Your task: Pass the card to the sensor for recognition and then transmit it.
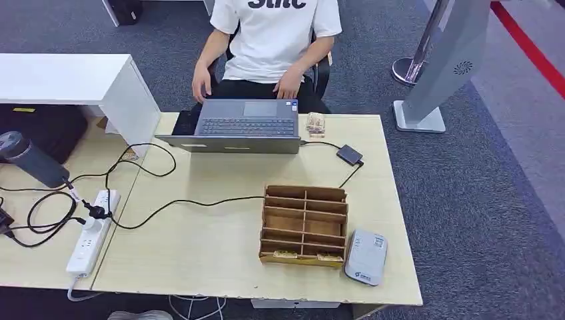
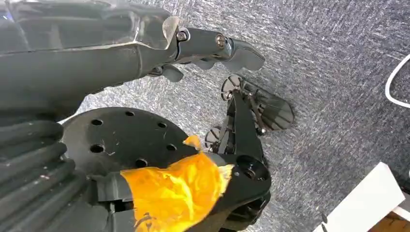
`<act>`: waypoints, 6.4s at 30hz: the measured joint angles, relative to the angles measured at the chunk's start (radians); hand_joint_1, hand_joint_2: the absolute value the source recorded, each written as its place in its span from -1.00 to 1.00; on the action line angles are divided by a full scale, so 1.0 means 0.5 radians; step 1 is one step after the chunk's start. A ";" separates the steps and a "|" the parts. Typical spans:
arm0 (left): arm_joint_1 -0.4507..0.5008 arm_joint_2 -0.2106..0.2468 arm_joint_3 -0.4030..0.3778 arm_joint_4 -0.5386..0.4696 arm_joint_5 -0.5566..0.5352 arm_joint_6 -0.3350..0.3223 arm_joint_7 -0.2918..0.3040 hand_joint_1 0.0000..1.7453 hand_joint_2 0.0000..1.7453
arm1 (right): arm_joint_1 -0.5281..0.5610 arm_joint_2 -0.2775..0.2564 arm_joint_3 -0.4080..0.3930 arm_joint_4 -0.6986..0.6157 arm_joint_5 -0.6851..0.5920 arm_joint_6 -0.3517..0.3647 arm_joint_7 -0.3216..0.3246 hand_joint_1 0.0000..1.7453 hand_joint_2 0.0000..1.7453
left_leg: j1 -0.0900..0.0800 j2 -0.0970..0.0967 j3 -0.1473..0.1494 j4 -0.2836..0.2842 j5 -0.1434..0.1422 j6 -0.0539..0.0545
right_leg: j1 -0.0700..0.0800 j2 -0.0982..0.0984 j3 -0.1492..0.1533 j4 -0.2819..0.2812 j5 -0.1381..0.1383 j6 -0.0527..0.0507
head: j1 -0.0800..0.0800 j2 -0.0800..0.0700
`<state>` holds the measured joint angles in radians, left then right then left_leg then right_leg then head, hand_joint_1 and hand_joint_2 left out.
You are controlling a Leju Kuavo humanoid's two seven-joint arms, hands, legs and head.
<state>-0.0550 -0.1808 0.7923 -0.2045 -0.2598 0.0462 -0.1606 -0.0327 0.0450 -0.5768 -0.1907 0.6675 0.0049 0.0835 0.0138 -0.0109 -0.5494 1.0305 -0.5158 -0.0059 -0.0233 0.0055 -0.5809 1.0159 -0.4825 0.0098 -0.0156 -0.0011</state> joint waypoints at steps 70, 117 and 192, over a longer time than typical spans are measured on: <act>0.000 0.032 -0.001 0.000 -0.172 -0.111 -0.016 -1.00 1.00 | -0.003 0.003 -0.148 0.002 0.032 -0.003 0.203 -1.00 1.00 | 0.000 0.000 0.000 0.000 0.000 0.000 | 0.000 0.000 0.000 0.000 0.000 0.000 | 0.000 0.000; 0.000 0.032 0.001 0.000 -0.235 -0.108 -0.010 -1.00 -1.00 | -0.006 0.006 -0.199 0.002 0.076 -0.006 0.190 -1.00 1.00 | 0.000 0.000 0.000 0.000 0.000 0.000 | 0.000 0.000 0.000 0.000 0.000 0.000 | 0.000 0.000; -0.002 0.032 0.049 0.000 -0.301 -0.111 0.092 -1.00 1.00 | -0.016 0.006 -0.250 0.002 0.155 0.015 0.175 -1.00 1.00 | 0.000 0.000 0.000 0.000 0.000 0.000 | 0.000 0.000 0.000 0.000 0.000 0.000 | 0.000 0.000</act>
<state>-0.0562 -0.1648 0.8167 -0.2045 -0.4105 -0.0092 -0.1148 -0.0407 0.0481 -0.7019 -0.1896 0.7450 0.0122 0.1709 0.0138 -0.0109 -0.5494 1.0305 -0.5158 -0.0059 -0.0233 0.0054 -0.5808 1.0159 -0.4825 0.0098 -0.0156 -0.0011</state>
